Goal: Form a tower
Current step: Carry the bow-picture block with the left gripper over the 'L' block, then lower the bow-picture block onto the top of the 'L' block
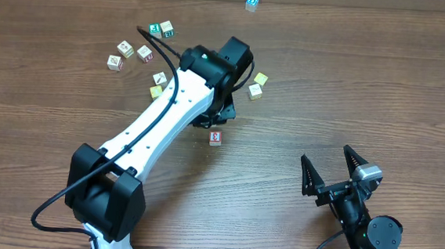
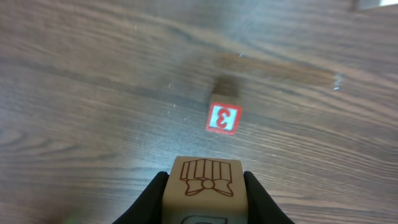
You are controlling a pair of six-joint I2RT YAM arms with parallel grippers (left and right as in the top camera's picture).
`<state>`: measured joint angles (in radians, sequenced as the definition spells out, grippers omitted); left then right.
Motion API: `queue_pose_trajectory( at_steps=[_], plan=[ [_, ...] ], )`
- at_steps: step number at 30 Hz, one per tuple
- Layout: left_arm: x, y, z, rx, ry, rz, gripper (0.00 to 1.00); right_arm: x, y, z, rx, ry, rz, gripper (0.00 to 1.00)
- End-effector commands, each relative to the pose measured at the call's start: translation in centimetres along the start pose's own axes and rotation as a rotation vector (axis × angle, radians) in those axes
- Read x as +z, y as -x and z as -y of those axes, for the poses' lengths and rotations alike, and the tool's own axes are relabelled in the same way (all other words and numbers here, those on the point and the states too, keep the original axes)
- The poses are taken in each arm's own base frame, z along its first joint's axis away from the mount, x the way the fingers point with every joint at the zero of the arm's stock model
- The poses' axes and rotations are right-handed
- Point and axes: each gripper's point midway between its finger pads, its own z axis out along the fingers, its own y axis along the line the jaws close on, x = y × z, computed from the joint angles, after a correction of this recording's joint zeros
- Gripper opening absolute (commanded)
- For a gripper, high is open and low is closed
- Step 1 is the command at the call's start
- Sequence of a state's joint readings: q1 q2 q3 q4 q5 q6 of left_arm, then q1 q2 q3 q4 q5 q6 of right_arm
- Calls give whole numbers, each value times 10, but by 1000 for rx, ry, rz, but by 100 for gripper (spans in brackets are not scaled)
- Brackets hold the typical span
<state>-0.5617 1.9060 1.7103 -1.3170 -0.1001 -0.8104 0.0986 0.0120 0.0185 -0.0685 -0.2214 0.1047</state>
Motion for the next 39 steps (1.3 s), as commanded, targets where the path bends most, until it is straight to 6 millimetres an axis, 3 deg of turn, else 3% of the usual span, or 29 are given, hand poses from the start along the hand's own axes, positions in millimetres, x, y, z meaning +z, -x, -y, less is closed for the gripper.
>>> queue_pose_trajectory(
  at_steps=[1, 8, 13, 18, 28, 39],
  plan=[
    [16, -13, -1, -24, 10, -42, 4, 0, -1, 1, 1, -3, 5, 100],
    [49, -18, 5, 5, -23, -38, 6, 0, -1, 1, 1, -3, 5, 100],
    [61, -17, 8, 31, -41, -20, 9, 0, -1, 1, 1, -3, 5, 100],
    [68, -14, 15, 130, -68, 10, 13, 0, -1, 1, 1, -3, 5, 100],
    [80, -18, 22, 156, -81, 27, 13, 0, -1, 1, 1, -3, 5, 100],
    [84, -11, 15, 182, -38, 72, 14, 0, -1, 1, 1, -3, 5, 100]
  ],
)
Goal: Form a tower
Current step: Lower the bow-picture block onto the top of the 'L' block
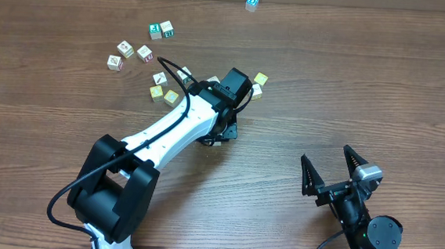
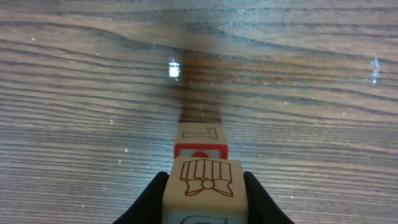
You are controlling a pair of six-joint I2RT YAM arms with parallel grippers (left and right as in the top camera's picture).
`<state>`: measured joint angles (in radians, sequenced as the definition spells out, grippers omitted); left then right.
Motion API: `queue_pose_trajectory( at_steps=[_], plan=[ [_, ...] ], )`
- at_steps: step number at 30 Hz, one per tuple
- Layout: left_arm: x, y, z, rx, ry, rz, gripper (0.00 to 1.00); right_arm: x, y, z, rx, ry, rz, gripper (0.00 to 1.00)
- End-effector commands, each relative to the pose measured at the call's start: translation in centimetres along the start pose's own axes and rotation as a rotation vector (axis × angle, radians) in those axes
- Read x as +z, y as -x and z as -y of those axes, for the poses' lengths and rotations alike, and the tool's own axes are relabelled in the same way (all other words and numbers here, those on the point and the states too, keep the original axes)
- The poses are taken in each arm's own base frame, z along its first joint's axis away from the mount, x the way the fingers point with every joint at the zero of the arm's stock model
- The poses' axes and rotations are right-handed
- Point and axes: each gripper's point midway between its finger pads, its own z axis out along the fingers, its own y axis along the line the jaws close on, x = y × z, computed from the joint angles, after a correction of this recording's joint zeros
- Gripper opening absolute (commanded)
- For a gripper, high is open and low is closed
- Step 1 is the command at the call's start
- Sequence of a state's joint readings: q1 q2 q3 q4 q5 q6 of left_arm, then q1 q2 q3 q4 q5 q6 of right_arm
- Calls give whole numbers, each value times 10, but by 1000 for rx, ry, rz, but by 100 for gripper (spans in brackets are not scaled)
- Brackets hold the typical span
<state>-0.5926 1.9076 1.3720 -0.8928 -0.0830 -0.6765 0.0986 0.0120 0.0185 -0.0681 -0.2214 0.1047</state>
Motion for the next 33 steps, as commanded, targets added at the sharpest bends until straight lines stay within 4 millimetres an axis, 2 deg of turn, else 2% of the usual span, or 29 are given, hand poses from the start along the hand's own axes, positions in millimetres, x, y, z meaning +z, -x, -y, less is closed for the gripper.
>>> queue_pose_trajectory(
  at_steps=[1, 8, 14, 22, 24, 33],
  plan=[
    [3, 1, -6, 27, 40, 20, 14, 0, -1, 1, 1, -3, 5, 100],
    [3, 3, -5, 25, 37, 29, 15, 0, -1, 1, 1, -3, 5, 100],
    [3, 2, -5, 27, 38, 27, 20, 0, -1, 1, 1, -3, 5, 100],
    [3, 2, -5, 27, 38, 28, 19, 0, -1, 1, 1, -3, 5, 100],
    [3, 4, -6, 33, 44, 34, 16, 0, -1, 1, 1, -3, 5, 100],
    [2, 8, -9, 33, 64, 56, 19, 0, -1, 1, 1, -3, 5, 100]
  ],
)
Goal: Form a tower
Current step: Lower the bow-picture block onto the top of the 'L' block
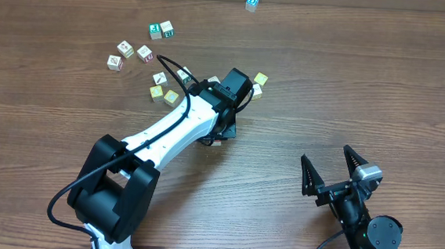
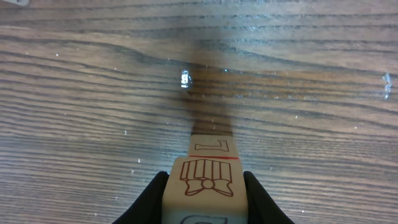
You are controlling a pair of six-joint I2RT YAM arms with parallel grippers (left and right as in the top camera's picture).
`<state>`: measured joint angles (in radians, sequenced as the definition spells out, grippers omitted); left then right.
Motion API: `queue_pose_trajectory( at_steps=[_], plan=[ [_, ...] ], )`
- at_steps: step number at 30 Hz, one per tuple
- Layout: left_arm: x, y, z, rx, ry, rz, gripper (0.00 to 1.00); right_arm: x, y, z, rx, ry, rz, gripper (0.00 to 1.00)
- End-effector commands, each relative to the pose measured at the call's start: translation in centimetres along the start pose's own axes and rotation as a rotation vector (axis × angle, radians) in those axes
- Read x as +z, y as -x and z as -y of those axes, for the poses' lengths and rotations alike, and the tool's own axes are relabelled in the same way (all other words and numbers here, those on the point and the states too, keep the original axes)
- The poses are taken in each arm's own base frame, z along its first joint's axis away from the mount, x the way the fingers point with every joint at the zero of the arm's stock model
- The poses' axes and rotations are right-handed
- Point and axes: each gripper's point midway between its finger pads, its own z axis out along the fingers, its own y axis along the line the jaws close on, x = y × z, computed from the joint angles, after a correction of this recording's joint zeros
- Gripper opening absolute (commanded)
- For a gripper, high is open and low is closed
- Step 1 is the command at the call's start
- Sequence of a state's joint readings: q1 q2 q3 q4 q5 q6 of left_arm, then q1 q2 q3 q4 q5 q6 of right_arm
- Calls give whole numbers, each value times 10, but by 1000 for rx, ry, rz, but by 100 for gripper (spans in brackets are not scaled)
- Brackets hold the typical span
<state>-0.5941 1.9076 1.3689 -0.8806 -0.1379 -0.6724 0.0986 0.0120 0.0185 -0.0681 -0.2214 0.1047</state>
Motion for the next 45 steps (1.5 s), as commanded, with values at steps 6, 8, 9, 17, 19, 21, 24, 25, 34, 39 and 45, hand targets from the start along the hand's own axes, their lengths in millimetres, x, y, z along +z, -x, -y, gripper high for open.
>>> queue_pose_trajectory(
  at_steps=[6, 8, 9, 17, 19, 21, 24, 25, 34, 39, 45],
  plan=[
    [2, 1, -3, 31, 23, 17, 22, 0, -1, 1, 1, -3, 5, 100],
    [2, 1, -1, 30, 13, 17, 25, 0, -1, 1, 1, -3, 5, 100],
    [2, 1, 0, 30, 10, 17, 26, 0, -1, 1, 1, -3, 5, 100],
    [3, -1, 1, 39, 12, 14, 27, 0, -1, 1, 1, -3, 5, 100],
    [4, -5, 2, 46, 13, 11, 27, 0, -1, 1, 1, -3, 5, 100],
    [5, -6, 3, 51, 15, 11, 27, 0, -1, 1, 1, -3, 5, 100],
    [5, -6, 3, 51, 14, 11, 27, 0, -1, 1, 1, -3, 5, 100],
    [5, -6, 3, 51, 14, 11, 27, 0, -1, 1, 1, -3, 5, 100],
    [7, -7, 2, 46, 18, 12, 26, 0, -1, 1, 1, -3, 5, 100],
    [8, -8, 2, 46, 19, 11, 28, 0, -1, 1, 1, -3, 5, 100],
    [9, -8, 1, 47, 19, 12, 32, 0, -1, 1, 1, -3, 5, 100]
  ],
)
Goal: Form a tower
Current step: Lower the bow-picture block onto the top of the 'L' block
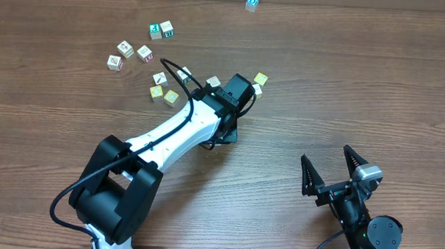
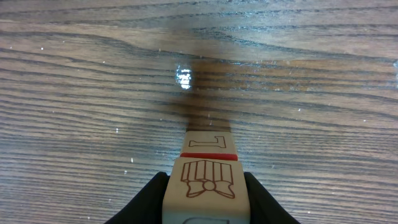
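In the left wrist view my left gripper (image 2: 207, 190) is shut on a pale wooden block with a brown bow drawing (image 2: 207, 180). Just beyond and under it is a red-edged block (image 2: 210, 144), its far face showing an "L" shape. The held block lines up with it; whether the two touch cannot be told. In the overhead view the left gripper (image 1: 224, 128) points down at mid-table and hides both blocks. My right gripper (image 1: 333, 176) stands open at the front right, holding nothing.
Loose blocks lie behind the left arm: a green-lettered pair (image 1: 161, 31), several at the far left (image 1: 125, 52), two yellow ones (image 1: 164, 95) and two near the wrist (image 1: 257, 84). A blue block (image 1: 252, 2) sits at the far edge.
The left gripper has shifted slightly, so a little more of the red-edged block shows beyond the held bow block. The grip is unchanged. The right arm has not moved.
At first my left gripper held the bow block above the table, with the red-edged block lying apart ahead of it. Later the held block was directly over the red-edged block. It has stayed there with small shifts, still gripped.
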You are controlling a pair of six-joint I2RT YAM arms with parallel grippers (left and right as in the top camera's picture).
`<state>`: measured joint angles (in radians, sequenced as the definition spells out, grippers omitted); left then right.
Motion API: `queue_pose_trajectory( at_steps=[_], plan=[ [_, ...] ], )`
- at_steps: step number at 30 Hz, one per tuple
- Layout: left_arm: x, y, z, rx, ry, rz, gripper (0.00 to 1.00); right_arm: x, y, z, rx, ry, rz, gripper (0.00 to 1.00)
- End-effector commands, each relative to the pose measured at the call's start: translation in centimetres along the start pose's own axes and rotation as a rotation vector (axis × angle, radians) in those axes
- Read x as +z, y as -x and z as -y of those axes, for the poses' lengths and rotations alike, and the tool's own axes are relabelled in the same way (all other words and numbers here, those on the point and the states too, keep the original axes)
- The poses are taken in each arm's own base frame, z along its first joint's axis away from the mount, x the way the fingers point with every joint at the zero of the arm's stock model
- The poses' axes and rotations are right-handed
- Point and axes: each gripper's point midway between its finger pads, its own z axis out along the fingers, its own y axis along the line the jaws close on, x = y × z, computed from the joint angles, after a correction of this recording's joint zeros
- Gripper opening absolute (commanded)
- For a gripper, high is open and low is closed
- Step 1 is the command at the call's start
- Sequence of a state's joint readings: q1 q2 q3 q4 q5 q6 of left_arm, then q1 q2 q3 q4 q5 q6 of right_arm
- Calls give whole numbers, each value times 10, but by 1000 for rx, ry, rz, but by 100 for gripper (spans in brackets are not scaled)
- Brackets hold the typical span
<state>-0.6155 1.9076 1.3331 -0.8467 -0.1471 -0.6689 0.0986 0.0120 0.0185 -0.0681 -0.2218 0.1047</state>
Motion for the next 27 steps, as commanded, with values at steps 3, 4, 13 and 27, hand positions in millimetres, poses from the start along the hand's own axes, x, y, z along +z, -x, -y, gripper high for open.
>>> queue_pose_trajectory(
  at_steps=[3, 4, 13, 27],
  plan=[
    [3, 0, -2, 22, 15, 9, 34, 0, -1, 1, 1, -3, 5, 100],
    [3, -1, -2, 22, 15, 8, 34, 0, -1, 1, 1, -3, 5, 100],
    [4, -1, -2, 20, 14, 9, 32, 0, -1, 1, 1, -3, 5, 100],
    [4, -2, -1, 13, 8, 3, 29, 0, -1, 1, 1, -3, 5, 100]
  ],
)
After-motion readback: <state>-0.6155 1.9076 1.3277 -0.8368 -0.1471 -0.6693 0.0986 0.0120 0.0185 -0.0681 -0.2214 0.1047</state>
